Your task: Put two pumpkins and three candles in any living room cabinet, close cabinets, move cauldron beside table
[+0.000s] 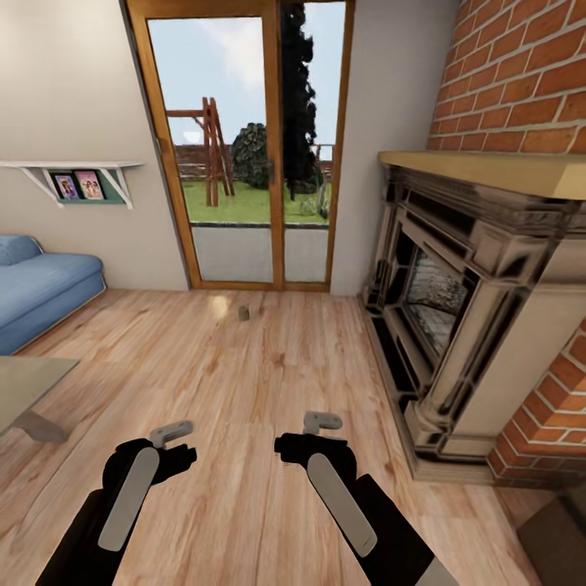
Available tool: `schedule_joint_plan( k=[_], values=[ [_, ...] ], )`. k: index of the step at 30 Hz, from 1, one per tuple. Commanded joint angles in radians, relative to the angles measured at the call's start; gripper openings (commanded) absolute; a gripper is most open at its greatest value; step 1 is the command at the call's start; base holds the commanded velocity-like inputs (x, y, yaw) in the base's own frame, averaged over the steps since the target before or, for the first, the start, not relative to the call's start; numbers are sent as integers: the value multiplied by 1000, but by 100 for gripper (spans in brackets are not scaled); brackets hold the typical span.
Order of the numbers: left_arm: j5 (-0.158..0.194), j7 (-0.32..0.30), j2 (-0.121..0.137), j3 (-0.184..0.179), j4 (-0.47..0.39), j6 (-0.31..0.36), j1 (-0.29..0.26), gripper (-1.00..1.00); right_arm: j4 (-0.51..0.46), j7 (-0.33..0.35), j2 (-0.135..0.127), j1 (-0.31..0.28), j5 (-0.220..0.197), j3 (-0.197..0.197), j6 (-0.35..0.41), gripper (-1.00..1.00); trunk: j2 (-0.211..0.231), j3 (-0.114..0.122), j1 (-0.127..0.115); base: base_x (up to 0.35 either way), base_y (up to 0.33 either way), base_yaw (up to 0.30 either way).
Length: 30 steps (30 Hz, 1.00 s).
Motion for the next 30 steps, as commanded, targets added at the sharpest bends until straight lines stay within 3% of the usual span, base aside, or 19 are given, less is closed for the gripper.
schedule_joint_plan(
  k=[1,4,6,19,30],
  values=[
    [12,9,5,0,5,2,-1,100,-1,-11,0,-1,-9,1,1,100,-1,-1,1,325,0,0],
    [8,-3,33,1,69,-1,-7,100,-8,-17,0,-1,-9,2,3,100,-1,-1,1,325,0,0],
    [8,-5,37,0,76,-1,-10,100,-2,-18,1,-1,-10,3,4,100,-1,-1,1,326,0,0],
    [8,-5,41,2,81,-1,-13,100,-9,-18,0,-1,-7,15,1,100,-1,-1,1,326,0,3],
    [9,-4,42,2,82,-1,-13,100,-4,-21,0,-1,-7,17,1,100,-1,5,1,326,0,226]
  ],
)
